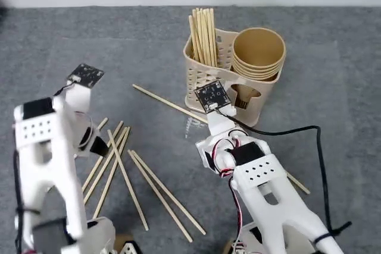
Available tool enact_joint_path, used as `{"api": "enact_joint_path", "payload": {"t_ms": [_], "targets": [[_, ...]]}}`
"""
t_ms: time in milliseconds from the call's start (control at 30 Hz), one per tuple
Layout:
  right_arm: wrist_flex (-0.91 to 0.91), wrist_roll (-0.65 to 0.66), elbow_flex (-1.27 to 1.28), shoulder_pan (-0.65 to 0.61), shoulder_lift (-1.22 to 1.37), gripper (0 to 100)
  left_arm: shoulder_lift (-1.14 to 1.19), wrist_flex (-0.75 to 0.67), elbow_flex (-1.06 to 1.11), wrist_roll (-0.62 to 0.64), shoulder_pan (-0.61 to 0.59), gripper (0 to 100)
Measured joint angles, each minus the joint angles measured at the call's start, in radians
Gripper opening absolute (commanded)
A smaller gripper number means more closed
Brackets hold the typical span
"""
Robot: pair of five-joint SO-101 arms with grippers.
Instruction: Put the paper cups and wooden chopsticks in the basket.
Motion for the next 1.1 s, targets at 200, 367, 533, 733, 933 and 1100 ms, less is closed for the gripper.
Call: {"api": "enact_joint_path", "payload": {"t_ms": [200,367,533,733,933,1100], "targets": [[0.0,0.0,0.0,0.0,0.0,0.9,0.229,-0.002,-0.11,-0.095,0.0,28],[0.0,0.0,0.0,0.0,0.0,0.9,0.417,-0.006,-0.172,-0.153,0.0,28],[0.0,0.0,0.0,0.0,0.0,0.9,0.568,-0.008,-0.247,-0.157,0.006,27],[0.0,0.0,0.0,0.0,0.0,0.9,0.683,-0.005,-0.316,-0.144,0.049,25],[0.0,0.0,0.0,0.0,0.0,0.9,0.701,-0.008,-0.33,-0.084,0.084,21],[0.0,0.0,0.0,0.0,0.0,0.9,0.701,-0.041,-0.327,-0.02,0.112,14]]}}
